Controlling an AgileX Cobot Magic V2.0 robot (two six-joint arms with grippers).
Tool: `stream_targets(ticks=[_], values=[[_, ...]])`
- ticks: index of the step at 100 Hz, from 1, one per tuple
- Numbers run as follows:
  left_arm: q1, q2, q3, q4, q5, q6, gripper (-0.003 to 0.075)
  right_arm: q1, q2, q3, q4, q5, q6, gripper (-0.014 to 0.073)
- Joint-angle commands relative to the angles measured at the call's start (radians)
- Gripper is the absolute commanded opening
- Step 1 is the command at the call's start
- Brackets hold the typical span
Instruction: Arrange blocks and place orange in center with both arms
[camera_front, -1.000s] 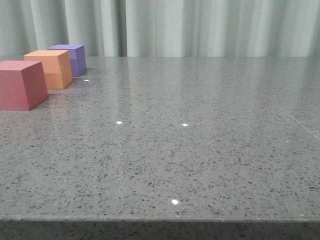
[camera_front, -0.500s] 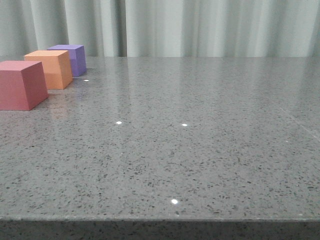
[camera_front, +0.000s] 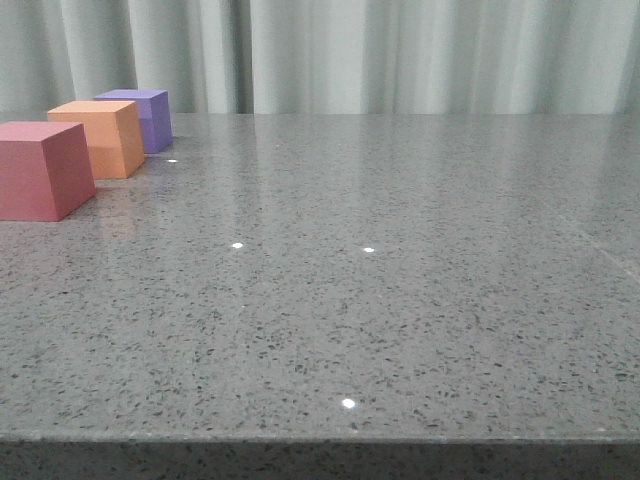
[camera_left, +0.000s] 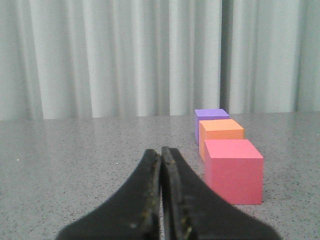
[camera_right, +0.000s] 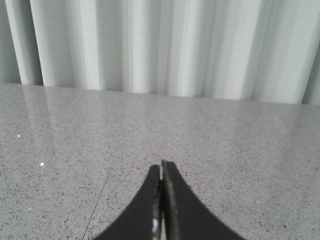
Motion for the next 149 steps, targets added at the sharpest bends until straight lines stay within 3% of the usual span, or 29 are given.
stream_targets(ticks=[1,33,50,149], values=[[-0.008,-0.032,0.042,0.001,-0.081,-0.007,-0.002,0.0,-0.064,0.049,-0.013,-0.142,-0.008,-0.0088],[-0.008,-0.032,0.042,0.001,-0.081,-0.007,-0.002,-0.001,-0.379,0.266,0.021,-0.146,-0.008,-0.0088],[-0.008,-0.032,0.042,0.001,-0.081,-0.007,-0.002,-0.001,-0.367,0.264,0.025,-0.086,-0.008,-0.0088],[-0.008,-0.032,0.042,0.001,-0.081,-0.007,-0.002,-0.001,-0.367,0.264,0.025,-0.086,-0.008,-0.0088]])
